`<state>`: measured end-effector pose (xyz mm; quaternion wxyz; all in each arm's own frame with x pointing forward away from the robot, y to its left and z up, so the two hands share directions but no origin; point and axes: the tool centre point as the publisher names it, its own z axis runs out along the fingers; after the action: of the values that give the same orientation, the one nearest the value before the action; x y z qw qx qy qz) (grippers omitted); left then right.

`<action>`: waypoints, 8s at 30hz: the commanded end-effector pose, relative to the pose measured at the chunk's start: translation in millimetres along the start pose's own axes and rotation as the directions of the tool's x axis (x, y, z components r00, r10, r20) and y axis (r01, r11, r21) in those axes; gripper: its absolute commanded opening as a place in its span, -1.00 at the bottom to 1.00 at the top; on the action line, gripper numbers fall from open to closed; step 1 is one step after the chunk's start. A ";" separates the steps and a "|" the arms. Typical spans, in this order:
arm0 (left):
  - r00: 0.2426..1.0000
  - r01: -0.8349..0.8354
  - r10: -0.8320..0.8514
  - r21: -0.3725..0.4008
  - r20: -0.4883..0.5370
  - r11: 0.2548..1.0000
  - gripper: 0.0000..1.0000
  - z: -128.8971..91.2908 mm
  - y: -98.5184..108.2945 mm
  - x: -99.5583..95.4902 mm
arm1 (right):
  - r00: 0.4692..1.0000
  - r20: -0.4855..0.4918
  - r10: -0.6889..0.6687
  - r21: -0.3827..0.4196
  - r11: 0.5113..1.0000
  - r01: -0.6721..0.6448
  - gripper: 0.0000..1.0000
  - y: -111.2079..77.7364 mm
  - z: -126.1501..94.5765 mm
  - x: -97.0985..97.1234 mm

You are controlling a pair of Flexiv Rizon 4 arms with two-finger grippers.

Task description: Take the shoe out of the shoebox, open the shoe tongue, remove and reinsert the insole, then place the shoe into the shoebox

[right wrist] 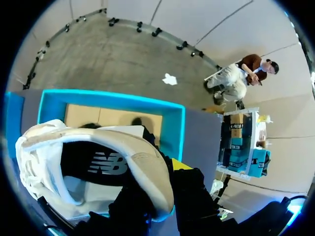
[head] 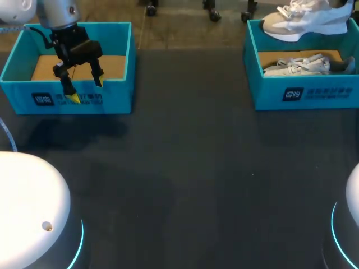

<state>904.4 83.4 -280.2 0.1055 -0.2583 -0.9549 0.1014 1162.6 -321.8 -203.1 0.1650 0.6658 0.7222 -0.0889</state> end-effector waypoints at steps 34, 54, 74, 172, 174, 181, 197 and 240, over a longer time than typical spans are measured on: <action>1.000 -0.001 0.001 -0.002 -0.002 1.000 1.00 -0.7 0.3 -0.2 | 0.985 0.043 0.167 -0.023 0.986 -0.166 -1.00 21.4 77.7 -4.9; 1.000 -0.001 0.001 -0.002 -0.002 1.000 1.00 -0.7 0.3 -0.2 | 0.971 0.056 0.232 -0.016 0.973 -0.231 -1.00 5.6 99.3 -1.8; 1.000 -0.001 0.001 -0.002 -0.002 1.000 1.00 -0.7 0.3 -0.2 | 0.956 0.071 0.285 0.013 0.958 -0.286 -1.00 3.9 102.6 -0.9; 1.000 -0.001 0.001 -0.002 -0.002 1.000 1.00 -0.7 0.3 -0.2 | 0.972 -0.147 0.186 0.160 0.974 -0.162 1.00 -22.3 134.2 36.2; 1.000 -0.001 0.001 -0.002 -0.002 1.000 1.00 -0.7 0.3 -0.2 | 0.972 -0.153 0.177 0.140 0.978 -0.156 1.00 -23.2 124.4 36.3; 1.000 -0.001 0.001 -0.002 -0.002 1.000 1.00 -0.7 0.3 -0.2 | 0.975 -0.193 0.113 0.081 0.992 -0.099 1.00 -35.7 93.0 43.5; 1.000 -0.001 0.001 -0.002 -0.002 1.000 1.00 -0.7 0.3 -0.2 | 0.950 -0.312 -0.014 0.042 0.999 0.029 1.00 -86.0 36.8 80.2; 0.128 0.955 -0.967 0.234 0.220 0.180 1.00 -76.6 32.5 41.4 | 0.937 -0.337 -0.091 0.070 0.990 0.121 1.00 -160.3 -17.1 171.8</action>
<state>909.6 148.3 -218.1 0.0588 0.2324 -0.9645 0.1108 991.5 -171.1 -263.0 0.0056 0.6382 0.7697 -0.0165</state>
